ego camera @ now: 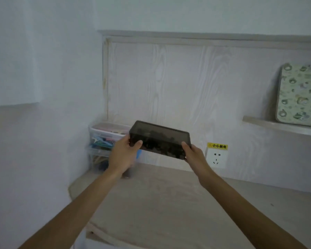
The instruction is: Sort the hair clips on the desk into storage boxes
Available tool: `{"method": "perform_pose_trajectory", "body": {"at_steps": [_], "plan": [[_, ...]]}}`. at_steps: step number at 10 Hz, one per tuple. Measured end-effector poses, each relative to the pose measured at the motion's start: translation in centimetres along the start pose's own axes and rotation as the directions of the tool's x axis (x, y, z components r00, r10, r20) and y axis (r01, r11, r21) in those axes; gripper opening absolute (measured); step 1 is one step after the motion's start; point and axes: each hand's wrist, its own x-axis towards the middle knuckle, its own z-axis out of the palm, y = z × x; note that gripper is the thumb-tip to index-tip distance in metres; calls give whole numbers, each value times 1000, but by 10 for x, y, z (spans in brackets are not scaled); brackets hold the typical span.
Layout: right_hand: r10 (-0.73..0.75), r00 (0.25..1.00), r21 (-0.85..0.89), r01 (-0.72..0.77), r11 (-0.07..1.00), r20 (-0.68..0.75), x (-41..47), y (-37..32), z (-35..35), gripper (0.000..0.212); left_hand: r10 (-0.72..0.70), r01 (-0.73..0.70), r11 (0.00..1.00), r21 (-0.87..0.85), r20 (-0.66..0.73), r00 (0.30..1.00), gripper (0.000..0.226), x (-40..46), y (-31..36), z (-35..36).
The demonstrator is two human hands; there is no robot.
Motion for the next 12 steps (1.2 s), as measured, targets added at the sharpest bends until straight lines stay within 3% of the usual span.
{"method": "perform_pose_trajectory", "body": {"at_steps": [1,2,3,4,5,6,10,11,12], "plan": [[-117,991,29,116,993,59,28,-36,37,40,-48,41,998,-56,-119,992,38,44,5,-29],[-145,983,25,143,989,108,52,-53,78,40,-103,94,993,-72,-141,985,46,80,-18,-50],[-79,987,46,74,996,143,66,-51,115,46,-137,169,980,106,-259,956,68,94,-57,-65],[-40,991,109,27,994,128,77,-50,135,50,91,7,961,277,-340,936,73,90,-78,-67],[-18,986,111,-1,994,166,91,-56,144,48,361,-200,817,541,-209,909,59,95,-89,-66],[0,987,137,-22,990,158,103,-60,145,42,379,-207,740,640,-143,914,52,109,-91,-68],[-69,997,137,62,989,45,118,-47,158,39,313,-217,714,665,-26,949,65,118,-95,-72],[-36,995,107,26,994,97,113,-46,160,49,289,-232,686,690,34,957,74,119,-93,-75],[41,980,150,-71,986,194,109,-49,153,56,175,-220,641,736,139,975,86,126,-79,-89]]}}
